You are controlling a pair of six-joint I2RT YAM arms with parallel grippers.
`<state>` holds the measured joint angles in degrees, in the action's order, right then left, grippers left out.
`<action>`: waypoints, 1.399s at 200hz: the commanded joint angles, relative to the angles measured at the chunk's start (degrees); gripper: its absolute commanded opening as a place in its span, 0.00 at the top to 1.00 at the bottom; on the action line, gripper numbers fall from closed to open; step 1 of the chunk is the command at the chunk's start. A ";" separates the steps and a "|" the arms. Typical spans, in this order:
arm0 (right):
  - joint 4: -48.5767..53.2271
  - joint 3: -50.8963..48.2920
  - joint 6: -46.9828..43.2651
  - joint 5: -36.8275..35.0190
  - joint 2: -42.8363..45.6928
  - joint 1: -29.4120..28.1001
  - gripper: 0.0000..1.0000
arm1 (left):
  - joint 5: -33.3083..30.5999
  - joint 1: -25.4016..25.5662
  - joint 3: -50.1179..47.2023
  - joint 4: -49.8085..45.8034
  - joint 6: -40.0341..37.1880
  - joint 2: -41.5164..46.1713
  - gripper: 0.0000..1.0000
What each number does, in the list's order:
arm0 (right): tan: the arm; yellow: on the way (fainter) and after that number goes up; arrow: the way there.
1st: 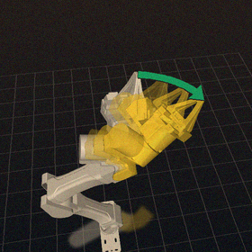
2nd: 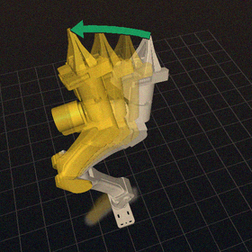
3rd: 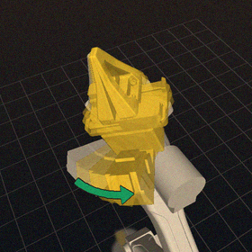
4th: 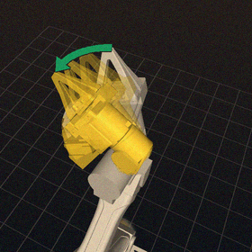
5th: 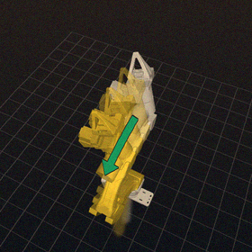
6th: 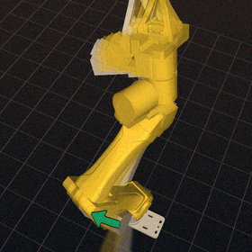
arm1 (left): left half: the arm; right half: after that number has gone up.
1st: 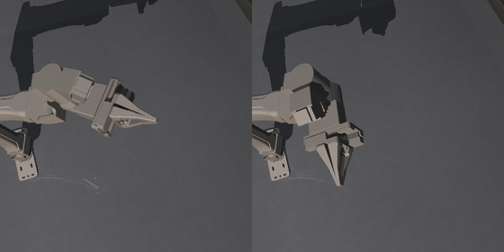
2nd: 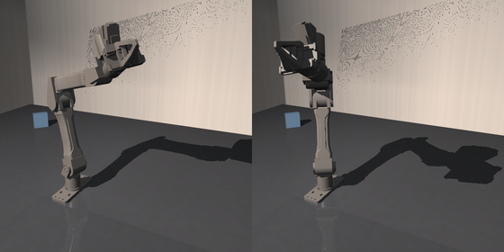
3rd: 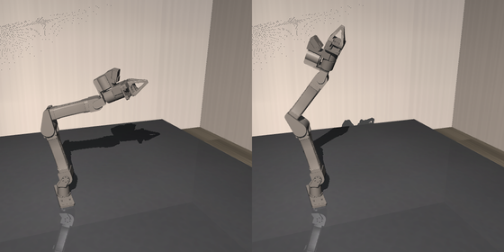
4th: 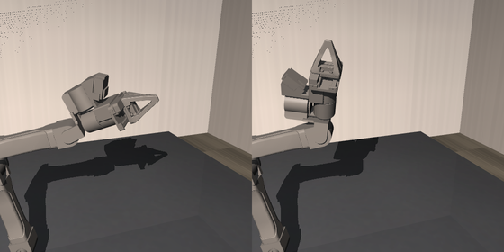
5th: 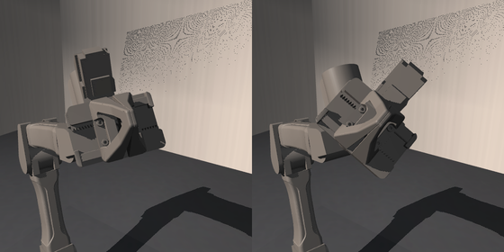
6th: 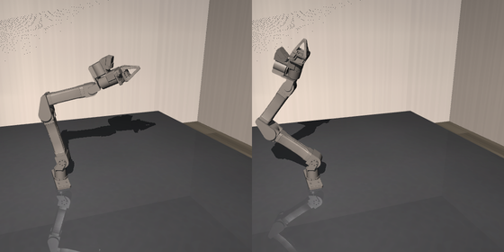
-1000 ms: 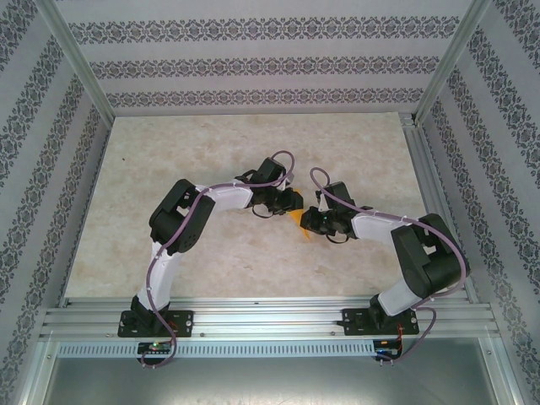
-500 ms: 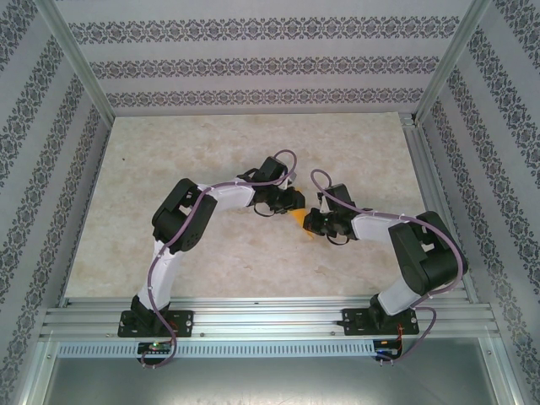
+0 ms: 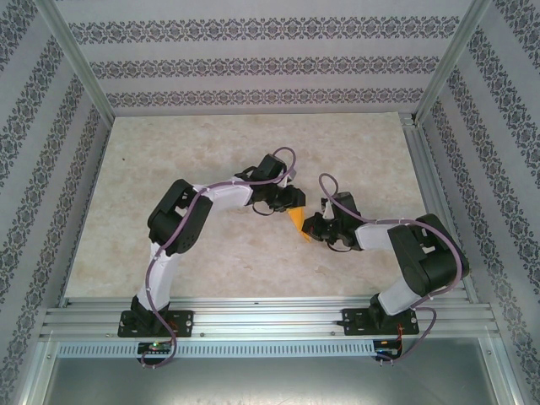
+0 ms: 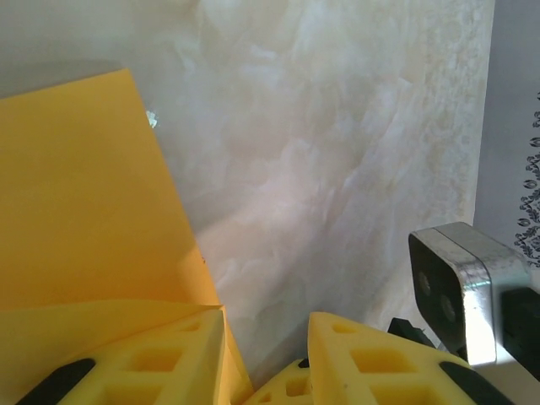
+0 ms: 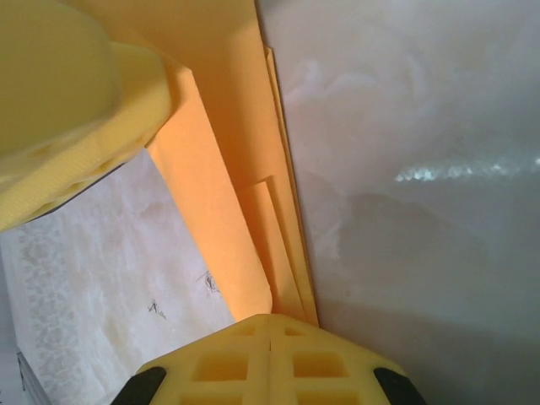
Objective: Fold a paper plane with a square sheet of paper (pick it up from the middle)
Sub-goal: Fold the wing for the fifth time at the center of the table.
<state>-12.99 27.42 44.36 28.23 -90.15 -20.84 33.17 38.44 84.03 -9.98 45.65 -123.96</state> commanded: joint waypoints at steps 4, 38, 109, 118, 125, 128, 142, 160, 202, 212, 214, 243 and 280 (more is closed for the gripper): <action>-5.74 -2.18 3.94 1.66 1.35 -0.12 1.00 | 0.41 0.59 -1.41 -0.34 -1.15 3.44 0.66; -5.91 -3.19 5.29 0.54 3.16 -1.56 0.99 | 0.85 0.59 -2.89 -0.34 -1.08 4.71 0.65; -2.86 -2.99 3.80 -1.23 4.94 -1.84 0.91 | 1.10 0.68 -4.05 0.51 -0.89 3.76 0.67; -2.46 -2.83 3.47 -1.58 5.53 -1.84 0.89 | 0.90 0.68 -4.05 0.58 -0.90 3.60 0.68; -1.43 -2.31 2.78 -1.78 6.08 -1.91 0.84 | 0.76 0.68 -4.09 0.56 -0.91 3.51 0.68; -0.85 -2.10 2.47 -1.82 6.25 -1.97 0.81 | 0.76 0.68 -4.05 0.52 -0.88 3.41 0.68; 2.39 -0.87 0.61 -2.82 7.40 -2.06 0.79 | 0.81 0.68 -3.96 0.70 -0.78 3.16 0.69; 7.47 1.16 -2.37 -4.90 8.67 -2.19 0.73 | 1.00 0.68 -3.79 0.70 -0.81 3.01 0.69; 14.39 5.66 -7.90 -8.14 6.74 -2.54 0.66 | 1.06 0.68 -3.11 0.27 -1.13 2.69 0.69; 14.40 6.25 -8.27 -7.87 6.02 -2.63 0.65 | 1.10 0.68 -3.08 0.26 -1.17 2.60 0.69; 14.40 6.35 -8.33 -7.80 5.90 -2.63 0.64 | 1.06 0.68 -3.08 0.30 -1.17 2.59 0.69; 14.85 8.15 -9.50 -6.60 2.92 -2.88 0.59 | 1.02 0.68 -2.86 0.07 -1.23 2.42 0.69; 14.62 9.13 -10.55 -5.09 0.57 -3.07 0.58 | 0.92 0.68 -2.56 -0.05 -1.24 2.22 0.70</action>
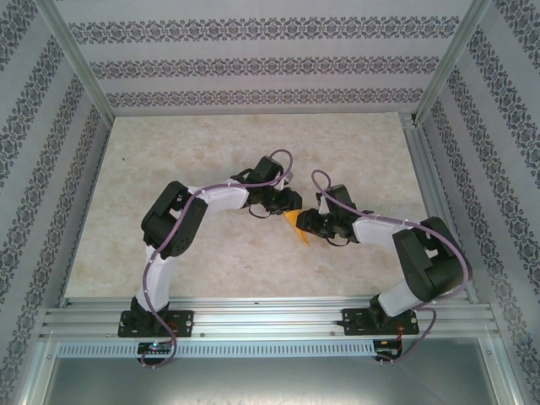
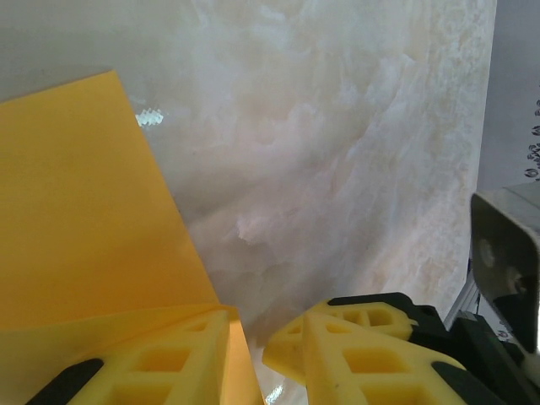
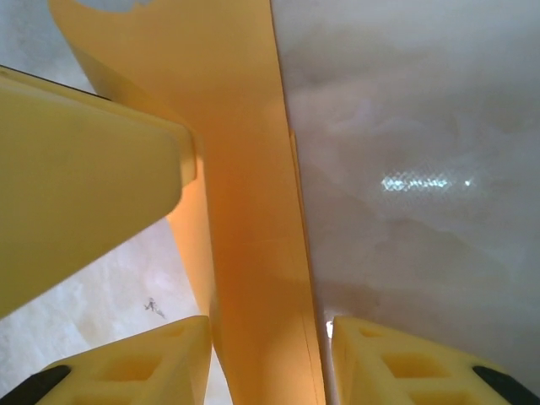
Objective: Fold a paper plane with a square sheet of paper (pick it up from the middle)
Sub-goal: Fold the wing for the fifth time at the center of the table.
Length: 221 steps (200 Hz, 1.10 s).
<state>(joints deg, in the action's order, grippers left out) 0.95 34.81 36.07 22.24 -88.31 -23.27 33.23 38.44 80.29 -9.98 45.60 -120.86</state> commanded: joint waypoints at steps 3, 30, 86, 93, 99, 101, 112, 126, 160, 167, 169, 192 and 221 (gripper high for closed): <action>0.70 1.80 -2.34 1.02 -1.47 -0.68 0.58 | 0.87 0.68 1.15 -0.06 -1.22 -0.95 0.70; -0.02 1.93 -2.41 2.05 -2.43 -0.65 0.62 | 0.80 0.68 1.51 -0.44 -1.38 -1.20 0.70; -1.45 1.76 -1.58 2.71 -3.60 -0.29 0.69 | 0.82 0.68 2.14 -0.62 -1.48 -1.79 0.70; -1.81 1.69 -1.49 3.04 -3.78 -0.14 0.70 | 0.85 0.68 2.22 -0.57 -1.43 -1.89 0.70; -2.16 1.67 -1.28 3.36 -3.95 -0.12 0.71 | 0.87 0.68 2.40 -0.74 -1.42 -2.00 0.70; -2.26 1.67 -1.27 3.41 -3.97 -0.11 0.72 | 0.85 0.68 2.41 -0.72 -1.47 -1.96 0.70; -2.77 1.41 -0.97 3.73 -4.15 -0.02 0.73 | 0.71 0.68 2.63 -0.79 -1.48 -2.12 0.70; -3.23 1.24 -0.67 3.86 -4.24 0.06 0.75 | 0.61 0.68 2.81 -0.83 -1.43 -2.43 0.70; -3.46 0.97 -0.46 4.11 -4.24 0.49 0.77 | 0.51 0.68 3.13 -0.75 -1.47 -3.05 0.71; -3.37 0.96 -0.44 3.83 -4.24 0.50 0.77 | 0.35 0.68 3.09 -0.77 -1.47 -3.18 0.71; -3.34 0.96 -0.43 3.79 -4.30 0.50 0.77 | 0.34 0.68 3.07 -0.75 -1.46 -3.25 0.71; -3.06 0.85 -0.56 3.51 -4.67 0.59 0.77 | 0.32 0.69 3.15 -0.55 -1.48 -3.77 0.71; -3.12 0.53 -0.22 2.99 -4.64 0.63 0.78 | -0.23 0.68 3.12 -0.55 -1.64 -4.61 0.71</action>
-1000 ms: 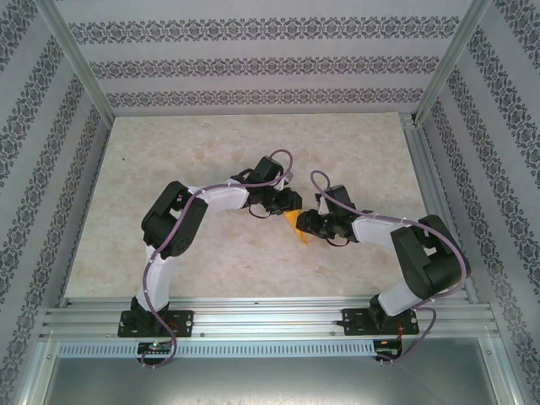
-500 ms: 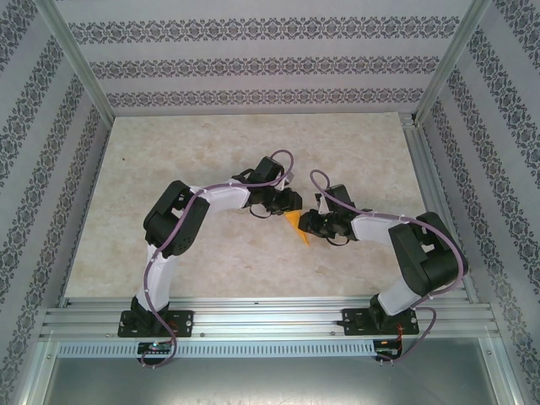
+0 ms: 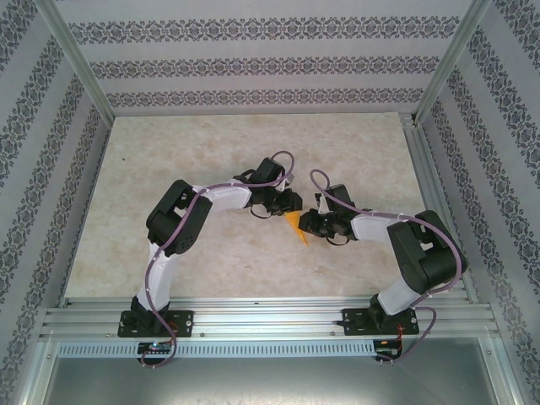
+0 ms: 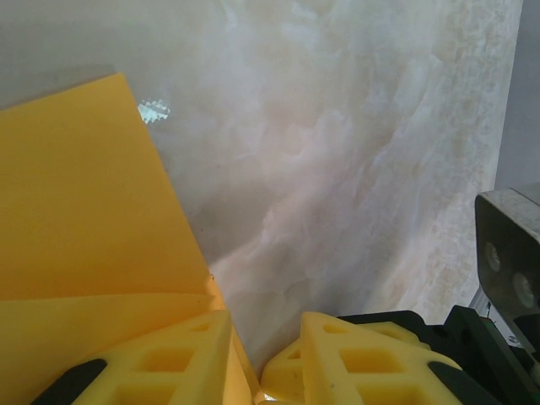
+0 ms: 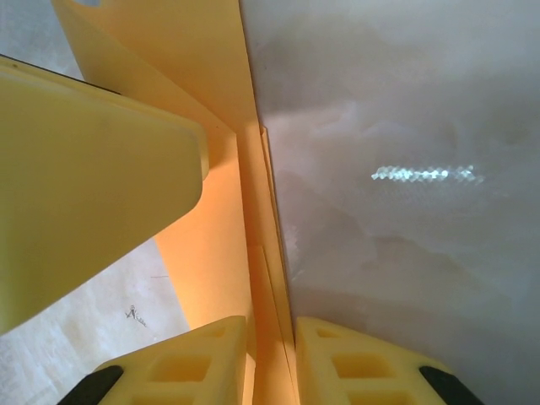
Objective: Fold a paper plane with a square sheet of paper (pick it up from the middle)
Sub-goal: Fold the wing for the fifth time at the center of the table.
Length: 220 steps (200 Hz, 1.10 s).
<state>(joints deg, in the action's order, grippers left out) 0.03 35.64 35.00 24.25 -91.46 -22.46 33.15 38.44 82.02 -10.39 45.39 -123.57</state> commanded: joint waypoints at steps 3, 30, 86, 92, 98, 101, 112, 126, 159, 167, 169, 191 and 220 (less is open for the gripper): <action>-2.23 -0.31 0.91 0.97 -1.45 -0.14 0.78 | -0.18 0.72 1.39 -0.10 -1.36 -1.99 0.71; -2.58 -0.72 1.62 1.33 0.82 0.03 0.72 | -0.70 0.68 1.08 0.36 -1.13 -2.26 0.71; 1.17 -0.58 -1.02 2.33 3.70 0.05 0.62 | -1.07 0.59 1.25 0.22 -1.12 -2.55 0.72; 1.74 -0.48 -1.23 1.84 3.50 -0.04 0.61 | -1.07 0.59 1.38 0.25 -1.17 -2.58 0.72; 2.46 -0.33 -1.65 1.39 3.36 -0.11 0.61 | -0.98 0.59 1.43 0.26 -1.18 -2.69 0.72; 2.73 -0.17 -1.90 1.33 3.31 -0.20 0.61 | -0.98 0.59 1.47 0.27 -1.10 -2.66 0.72; 3.71 0.43 -2.70 1.41 2.75 -0.68 0.60 | -0.89 0.59 1.62 0.15 -1.01 -2.77 0.72; 5.15 1.24 -3.45 0.95 1.89 -1.25 0.60 | -0.76 0.59 1.82 0.18 -1.00 -3.04 0.72; 5.86 1.89 -3.84 0.23 0.75 -1.71 0.62 | -0.71 0.59 1.96 0.08 -0.75 -3.09 0.72; 5.79 1.97 -4.05 0.10 0.65 -1.71 0.64 | -0.67 0.59 1.98 0.10 -0.84 -3.09 0.72; 5.82 1.98 -4.00 0.10 0.67 -1.78 0.64 | -0.64 0.59 2.00 0.06 -0.76 -3.06 0.72; 5.36 2.09 -3.93 -0.21 0.41 -1.50 0.68 | -0.45 0.59 2.25 -0.07 -0.79 -2.83 0.72; 3.84 1.64 -2.90 0.61 -0.25 -1.23 0.74 | 0.22 0.59 2.69 -0.12 -0.76 -2.28 0.71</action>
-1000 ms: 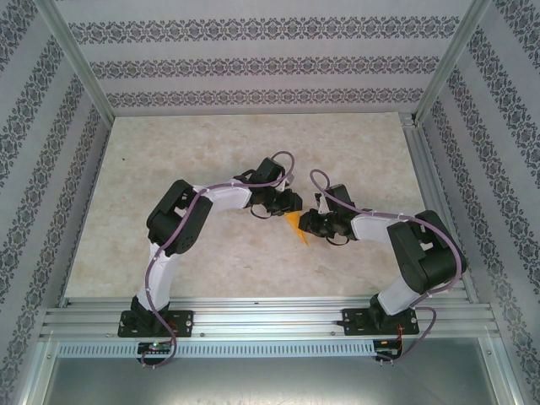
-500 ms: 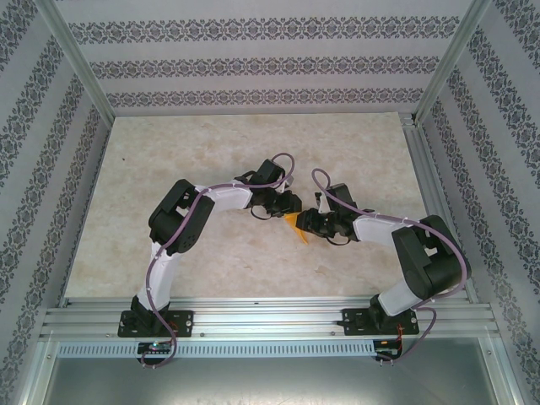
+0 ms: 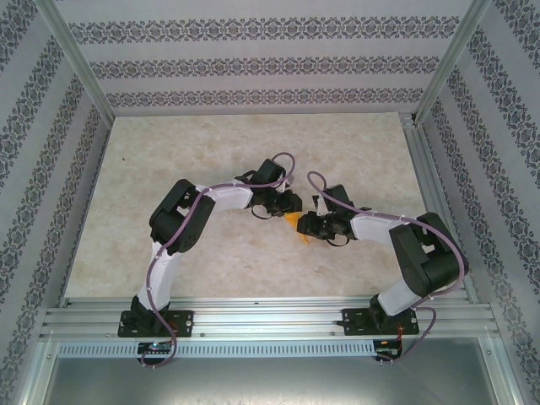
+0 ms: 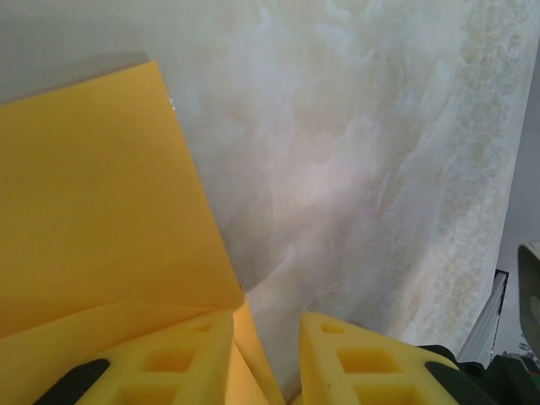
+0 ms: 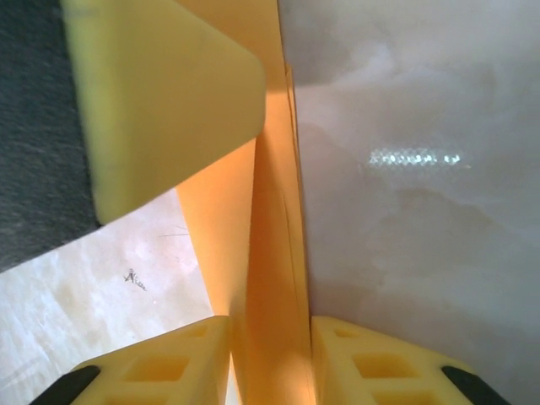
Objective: Fold a paper plane with a square sheet of paper (pick it up from the middle)
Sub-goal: Fold the wing for the fifth time at the center of the table.
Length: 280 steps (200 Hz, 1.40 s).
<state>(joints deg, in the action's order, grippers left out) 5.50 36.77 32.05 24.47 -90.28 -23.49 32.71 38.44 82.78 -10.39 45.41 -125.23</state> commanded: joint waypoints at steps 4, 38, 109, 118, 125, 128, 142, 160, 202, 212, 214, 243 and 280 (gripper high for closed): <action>-1.85 0.37 0.17 0.48 -1.47 -0.16 0.74 | 0.76 0.59 2.02 -0.14 -0.84 -0.40 0.71; -2.76 -0.35 1.04 0.64 -1.91 0.27 0.81 | 1.03 0.50 2.55 -0.59 -1.15 0.75 0.71; -1.42 -0.82 1.74 -1.39 -2.53 0.46 0.84 | 2.69 0.50 1.29 1.85 -1.45 3.05 0.66; -1.11 -0.75 1.71 -1.78 -2.58 0.46 0.84 | 2.71 0.50 1.12 2.00 -1.74 3.48 0.66; -1.08 -0.76 1.65 -1.72 -2.69 0.46 0.85 | 2.52 0.47 1.06 2.04 -1.88 3.68 0.66; -1.06 -0.70 1.61 -1.66 -2.71 0.46 0.85 | 2.37 0.50 1.06 1.93 -1.94 3.74 0.66; -1.17 -0.77 2.09 -1.78 -2.04 0.44 0.83 | 2.16 0.50 1.31 1.44 -2.18 2.96 0.66; -1.74 -0.77 2.84 -1.03 0.05 0.87 0.80 | 2.19 0.48 1.43 1.25 -1.76 1.67 0.67; -2.13 -0.72 3.72 -1.69 5.70 2.12 0.72 | 1.49 0.32 0.34 2.41 -1.02 1.27 0.68; -3.29 -0.65 4.04 -0.10 5.71 2.21 0.72 | 1.44 0.33 0.41 2.48 -0.91 1.33 0.68; -3.47 -0.65 4.17 0.15 5.66 2.22 0.72 | 1.47 0.33 0.42 2.46 -0.89 1.31 0.68; -7.44 -1.14 6.71 2.54 3.27 2.19 0.68 | 1.65 0.33 1.02 2.48 -0.72 1.18 0.68; -12.58 -1.49 8.79 5.73 0.42 2.04 0.73 | 1.83 0.32 1.11 2.21 -0.71 1.26 0.68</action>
<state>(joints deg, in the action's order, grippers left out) -1.37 36.10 38.52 27.09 -88.05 -21.34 34.17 38.41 83.64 -9.65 45.04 -124.79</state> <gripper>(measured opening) 0.286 0.325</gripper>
